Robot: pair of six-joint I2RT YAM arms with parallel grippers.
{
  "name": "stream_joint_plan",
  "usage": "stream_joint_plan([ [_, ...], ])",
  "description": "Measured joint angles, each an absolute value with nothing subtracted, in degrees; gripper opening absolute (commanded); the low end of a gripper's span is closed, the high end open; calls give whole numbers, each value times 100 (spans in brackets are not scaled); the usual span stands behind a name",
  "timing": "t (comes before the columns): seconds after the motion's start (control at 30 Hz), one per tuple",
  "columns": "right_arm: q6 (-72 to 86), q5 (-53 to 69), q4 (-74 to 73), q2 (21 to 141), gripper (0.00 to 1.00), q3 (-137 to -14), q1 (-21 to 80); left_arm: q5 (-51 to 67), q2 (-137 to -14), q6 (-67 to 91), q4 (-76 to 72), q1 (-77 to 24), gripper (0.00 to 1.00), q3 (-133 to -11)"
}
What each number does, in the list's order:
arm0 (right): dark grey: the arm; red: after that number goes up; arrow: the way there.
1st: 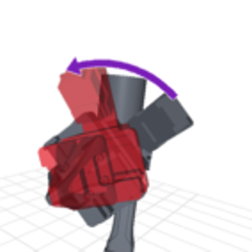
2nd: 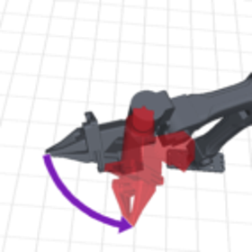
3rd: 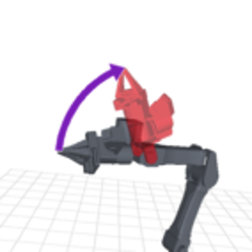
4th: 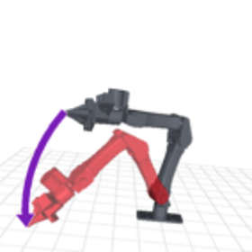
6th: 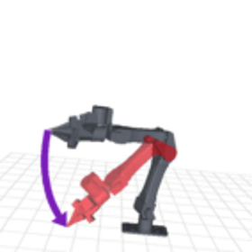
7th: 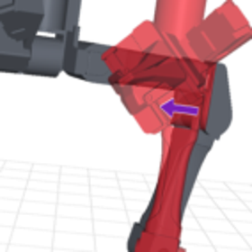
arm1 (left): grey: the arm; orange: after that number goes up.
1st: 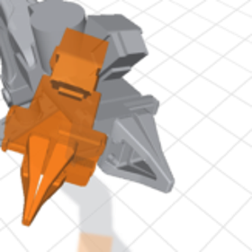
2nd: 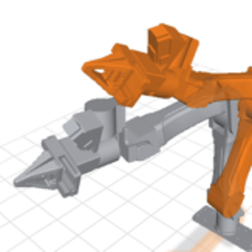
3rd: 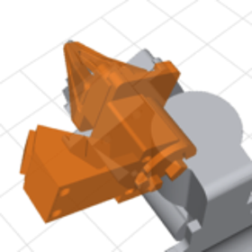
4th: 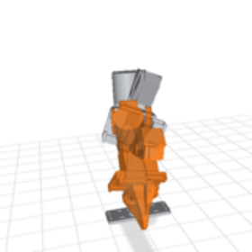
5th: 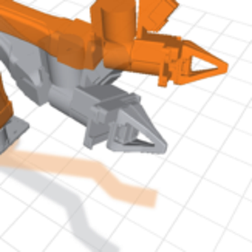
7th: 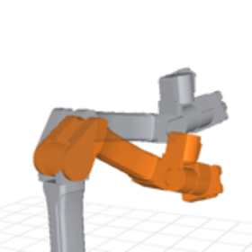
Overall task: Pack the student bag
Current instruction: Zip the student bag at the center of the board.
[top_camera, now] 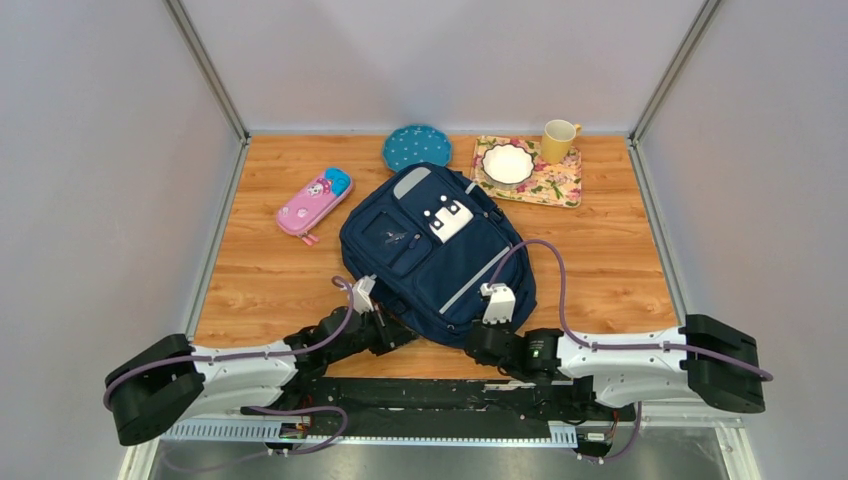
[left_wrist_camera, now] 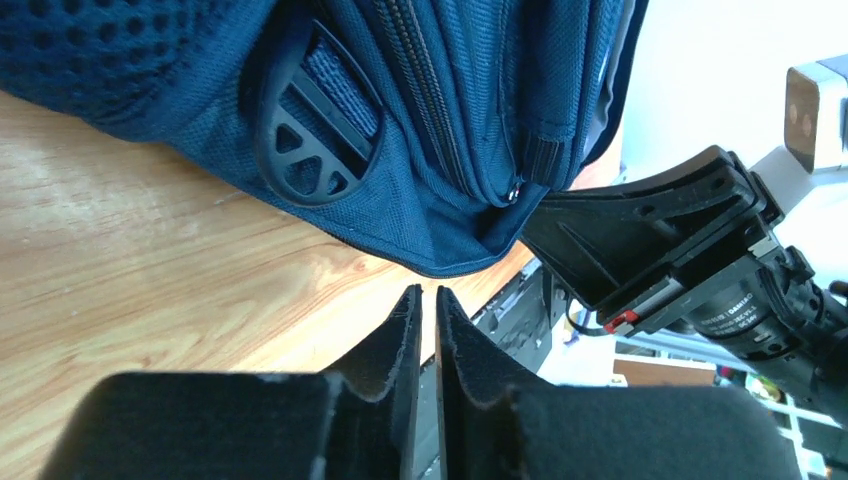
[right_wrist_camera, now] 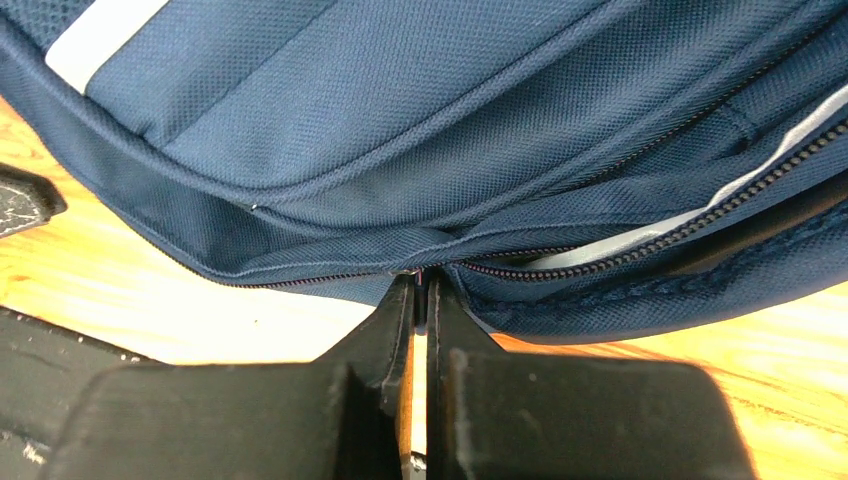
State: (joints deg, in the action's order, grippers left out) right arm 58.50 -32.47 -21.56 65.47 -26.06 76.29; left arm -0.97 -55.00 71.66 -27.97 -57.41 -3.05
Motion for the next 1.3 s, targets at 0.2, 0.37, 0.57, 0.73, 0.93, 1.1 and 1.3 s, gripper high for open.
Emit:
stream_joint_plan([
  [0.2,5645,-2998,-2112,6042,0,-2438,7592,113,-5951,7247,-3395,-5741,51,-307],
  [0.37,5564,-2840,-2134,5848,0,-2436,7592,141,-6344,7371,-3741,-5769,56,-373],
  [0.57,5454,-2668,-2134,5798,0,-2436,7592,115,-7129,7540,-4125,-5780,52,-622],
  [0.73,5347,-2604,-2255,5561,0,-2438,7601,106,-7752,7655,-4311,-5784,0,-801],
  [0.93,5463,-2847,-2812,4969,0,-2405,7609,38,-7594,7730,-4364,-5774,0,-670],
  [1.1,5498,-2829,-2871,4010,0,-2043,7594,-82,-6466,7575,-3667,-5645,0,-384],
  [1.3,5050,-2211,-2757,3474,0,-1955,7205,-235,-4781,7028,-1988,-5347,0,-370],
])
